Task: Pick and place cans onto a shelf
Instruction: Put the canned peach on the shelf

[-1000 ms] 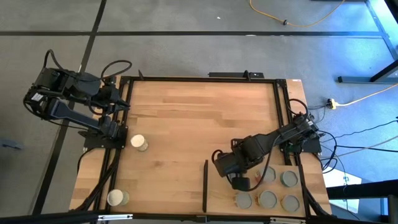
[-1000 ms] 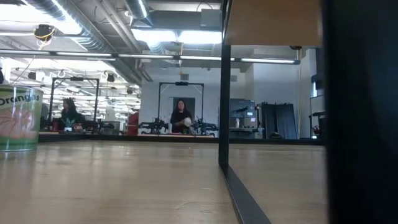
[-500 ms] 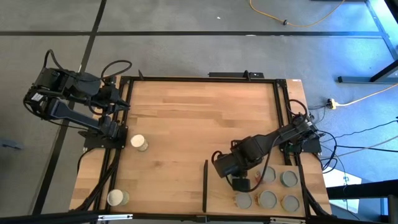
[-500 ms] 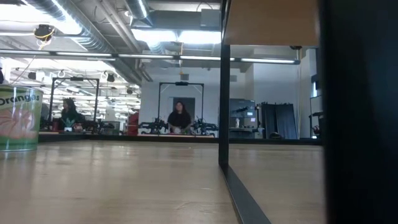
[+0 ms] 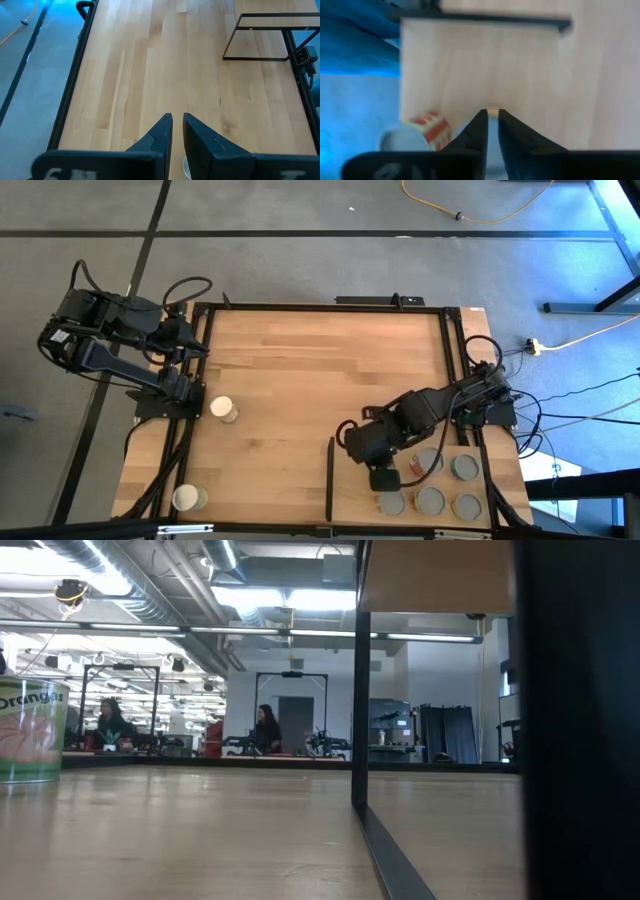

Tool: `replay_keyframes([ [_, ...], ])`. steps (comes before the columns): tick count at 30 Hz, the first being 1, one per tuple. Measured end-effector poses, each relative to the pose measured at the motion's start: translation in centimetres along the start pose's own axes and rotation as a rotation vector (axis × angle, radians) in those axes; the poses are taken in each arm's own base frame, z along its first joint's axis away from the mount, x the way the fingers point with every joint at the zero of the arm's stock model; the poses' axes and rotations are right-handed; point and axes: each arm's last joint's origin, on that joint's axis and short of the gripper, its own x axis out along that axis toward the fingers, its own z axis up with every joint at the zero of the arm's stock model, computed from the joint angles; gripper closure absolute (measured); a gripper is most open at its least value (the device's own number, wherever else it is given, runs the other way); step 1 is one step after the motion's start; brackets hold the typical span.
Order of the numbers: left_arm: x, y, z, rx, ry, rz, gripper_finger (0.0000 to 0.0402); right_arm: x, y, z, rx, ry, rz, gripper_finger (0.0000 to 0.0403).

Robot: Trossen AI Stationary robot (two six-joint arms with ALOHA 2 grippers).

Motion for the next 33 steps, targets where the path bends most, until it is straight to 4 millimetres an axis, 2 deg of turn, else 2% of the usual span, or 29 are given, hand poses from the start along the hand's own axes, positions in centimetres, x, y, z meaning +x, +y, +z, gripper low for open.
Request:
replay_keyframes([
  [3,0.0,0.0,0.0,0.0,0.0,0.0,0.0364,0.1,0.4,0.8,-0.064,-0.063,0.056,0.0394],
  [13,0.0,0.0,0.0,0.001,0.0,0.0,0.0364,3.7,0.5,2.0,-0.126,0.001,0.026,0.0399],
  [20,0.0,0.0,0.0,0.002,0.001,0.0,0.0364,4.5,-0.2,1.5,-0.021,0.097,-0.025,0.04],
  [33,0.0,0.0,0.0,0.035,0.001,0.0,0.0364,4.4,-0.5,0.7,0.066,0.184,-0.053,0.0401],
])
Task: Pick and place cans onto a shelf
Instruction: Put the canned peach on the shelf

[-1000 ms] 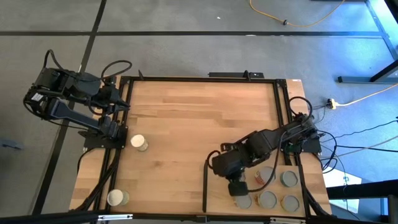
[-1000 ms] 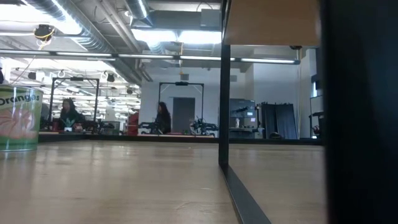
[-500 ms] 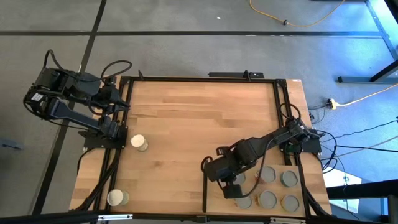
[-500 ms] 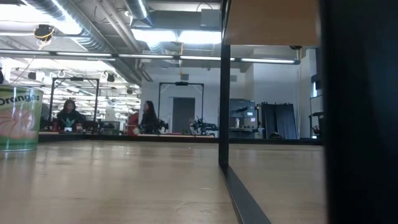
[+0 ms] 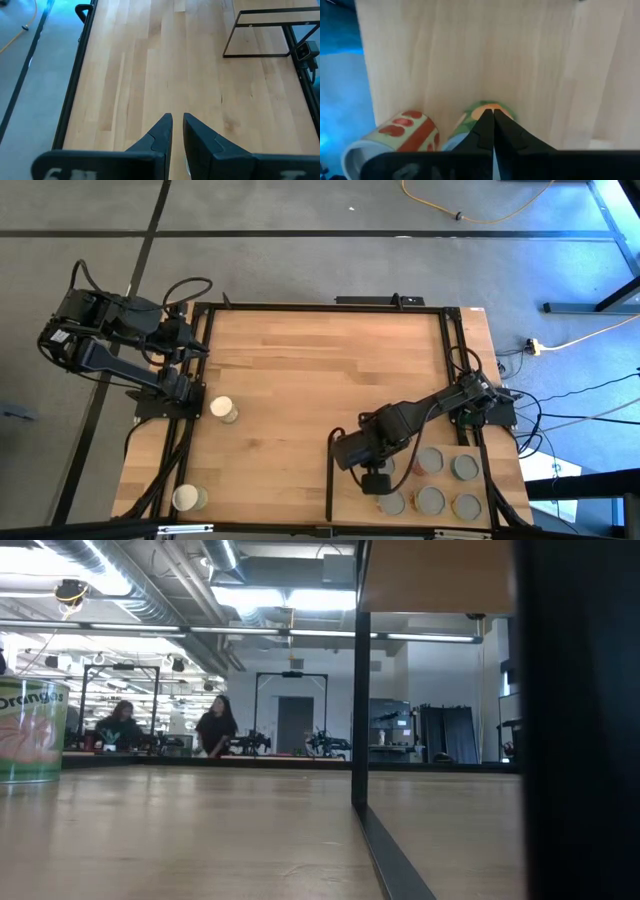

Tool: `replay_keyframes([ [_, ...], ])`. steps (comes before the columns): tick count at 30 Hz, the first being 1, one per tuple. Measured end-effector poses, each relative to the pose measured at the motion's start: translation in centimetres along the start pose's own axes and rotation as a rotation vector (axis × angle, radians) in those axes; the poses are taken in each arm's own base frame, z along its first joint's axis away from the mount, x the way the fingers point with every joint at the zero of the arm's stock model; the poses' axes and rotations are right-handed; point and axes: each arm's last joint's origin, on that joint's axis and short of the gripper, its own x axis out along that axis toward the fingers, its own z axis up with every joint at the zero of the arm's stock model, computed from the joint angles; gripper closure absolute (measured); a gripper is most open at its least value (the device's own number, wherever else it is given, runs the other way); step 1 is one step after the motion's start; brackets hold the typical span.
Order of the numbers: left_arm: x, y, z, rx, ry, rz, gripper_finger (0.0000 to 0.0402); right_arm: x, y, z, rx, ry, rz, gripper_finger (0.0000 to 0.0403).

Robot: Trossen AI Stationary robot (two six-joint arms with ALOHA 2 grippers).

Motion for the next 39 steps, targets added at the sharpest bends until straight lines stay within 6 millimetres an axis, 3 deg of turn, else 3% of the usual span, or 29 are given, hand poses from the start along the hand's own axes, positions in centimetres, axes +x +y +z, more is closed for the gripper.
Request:
replay_keyframes([
  [39,0.0,0.0,0.0,0.023,0.0,0.0,0.0364,0.0,0.2,-0.3,0.054,0.036,0.031,0.0402],
])
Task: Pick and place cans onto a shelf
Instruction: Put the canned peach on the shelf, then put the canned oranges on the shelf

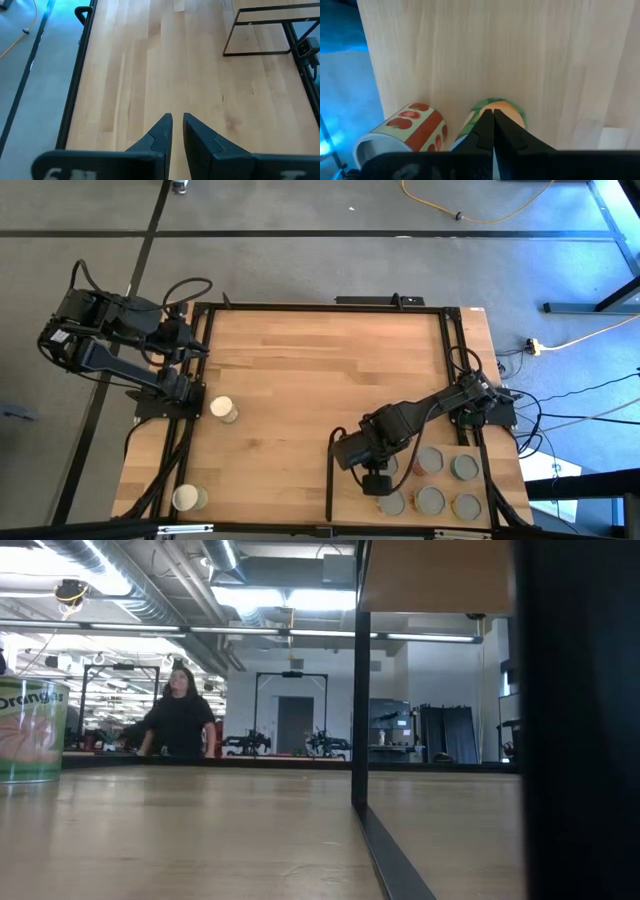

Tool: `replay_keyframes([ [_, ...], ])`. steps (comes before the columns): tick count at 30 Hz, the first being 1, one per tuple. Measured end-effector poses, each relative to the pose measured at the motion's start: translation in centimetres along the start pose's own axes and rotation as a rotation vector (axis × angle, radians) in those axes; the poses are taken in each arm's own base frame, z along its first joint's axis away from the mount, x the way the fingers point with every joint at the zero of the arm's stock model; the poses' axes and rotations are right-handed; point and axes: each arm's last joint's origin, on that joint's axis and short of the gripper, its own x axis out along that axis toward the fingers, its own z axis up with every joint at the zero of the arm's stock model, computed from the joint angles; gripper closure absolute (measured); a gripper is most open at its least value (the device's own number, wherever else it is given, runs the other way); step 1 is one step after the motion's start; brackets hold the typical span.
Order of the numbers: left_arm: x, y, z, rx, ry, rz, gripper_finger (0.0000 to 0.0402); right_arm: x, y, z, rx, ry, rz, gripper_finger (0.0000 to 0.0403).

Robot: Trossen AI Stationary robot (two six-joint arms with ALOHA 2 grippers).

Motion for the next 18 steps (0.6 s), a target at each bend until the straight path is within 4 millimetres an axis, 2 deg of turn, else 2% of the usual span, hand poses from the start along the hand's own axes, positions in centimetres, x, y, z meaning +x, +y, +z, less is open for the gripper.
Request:
replay_keyframes([
  [7,0.0,0.0,0.0,0.029,0.001,-0.002,0.0364,-0.6,0.4,-0.1,-0.018,-0.029,-0.002,0.0401],
  [10,0.0,-0.1,-0.2,0.032,0.025,-0.028,0.0364,-2.0,0.5,-0.1,-0.028,-0.093,-0.001,0.04],
  [14,-0.2,-0.1,-0.7,0.017,0.049,-0.056,0.0364,-4.9,0.7,-0.2,-0.067,-0.246,-0.018,0.0399],
  [18,-0.2,-0.2,-1.0,-0.088,0.052,-0.078,0.0364,-7.3,-0.5,-1.1,-0.035,-0.366,-0.053,0.0399],
])
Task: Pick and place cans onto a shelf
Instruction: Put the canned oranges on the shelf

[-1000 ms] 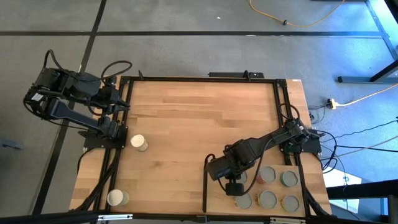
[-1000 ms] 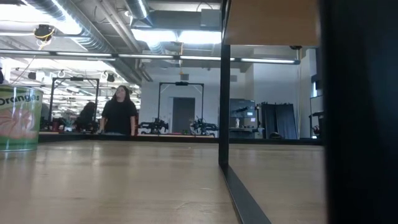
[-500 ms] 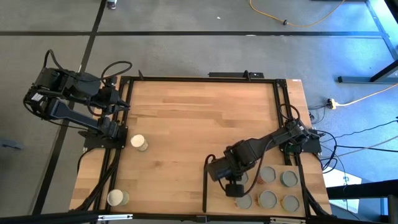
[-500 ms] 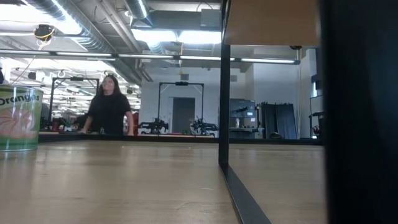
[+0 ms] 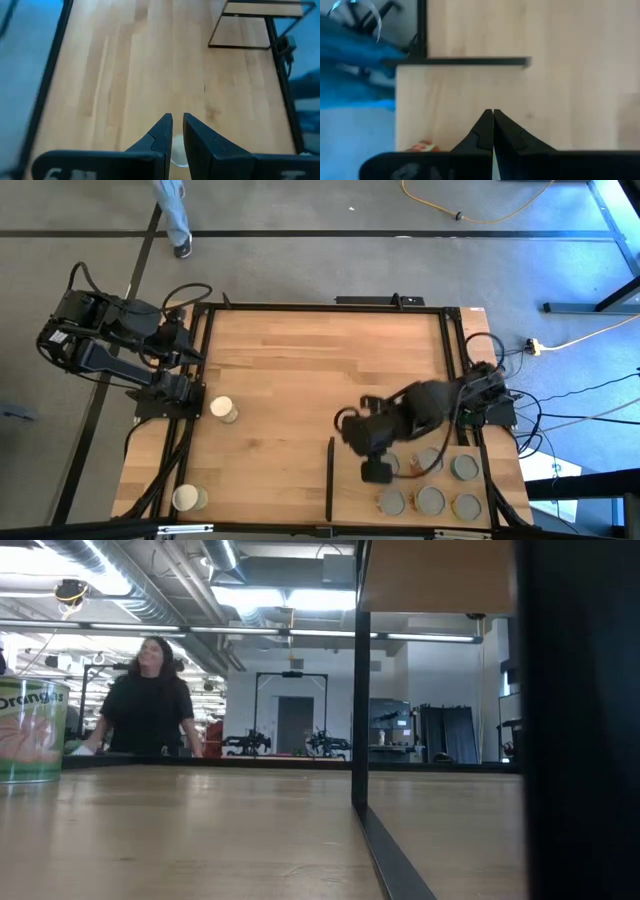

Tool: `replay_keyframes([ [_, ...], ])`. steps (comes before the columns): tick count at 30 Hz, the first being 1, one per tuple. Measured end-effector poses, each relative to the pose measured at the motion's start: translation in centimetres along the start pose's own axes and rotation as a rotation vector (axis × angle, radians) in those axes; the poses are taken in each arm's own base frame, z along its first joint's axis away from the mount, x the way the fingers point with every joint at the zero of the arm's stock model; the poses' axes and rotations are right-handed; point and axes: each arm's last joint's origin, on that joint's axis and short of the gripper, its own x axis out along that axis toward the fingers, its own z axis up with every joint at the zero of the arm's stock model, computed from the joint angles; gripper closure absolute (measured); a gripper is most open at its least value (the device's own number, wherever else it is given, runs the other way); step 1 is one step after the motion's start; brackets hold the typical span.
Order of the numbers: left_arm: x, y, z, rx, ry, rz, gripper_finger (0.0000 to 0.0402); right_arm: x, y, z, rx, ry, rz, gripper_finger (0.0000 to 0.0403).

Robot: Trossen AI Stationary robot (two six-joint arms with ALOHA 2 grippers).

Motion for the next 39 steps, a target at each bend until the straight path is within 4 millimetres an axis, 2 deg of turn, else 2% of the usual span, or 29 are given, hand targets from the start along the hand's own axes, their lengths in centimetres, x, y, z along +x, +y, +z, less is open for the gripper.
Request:
replay_keyframes([
  [5,1.4,0.0,-1.4,-0.183,0.066,0.012,0.0364,-3.0,-1.3,-0.4,-0.06,-0.113,-0.105,0.0398],
  [10,4.9,0.0,-3.0,-0.261,0.207,0.047,0.0376,-6.2,-2.9,-1.2,-0.117,-0.206,-0.177,0.0398],
  [13,6.7,-0.2,-3.8,-0.298,0.291,0.042,0.0396,-7.2,-3.4,-1.4,-0.154,-0.227,-0.186,0.0397],
  [15,7.9,-0.3,-4.2,-0.344,0.334,0.037,0.0396,-7.7,-3.7,-1.6,-0.187,-0.234,-0.186,0.0397],
  [22,11.9,-0.8,-5.3,-0.59,0.437,-0.02,0.0369,-8.5,-4.2,-2.1,-0.316,-0.218,-0.205,0.0397],
  [32,16.1,-1.1,-7.5,-0.883,0.533,-0.002,0.0342,-9.5,-4.5,-2.5,-0.343,-0.239,-0.204,0.0397],
  [39,18.9,-1.3,-9.1,-0.892,0.532,-0.001,0.0342,-9.4,-4.5,-2.5,-0.345,-0.238,-0.204,0.0397],
])
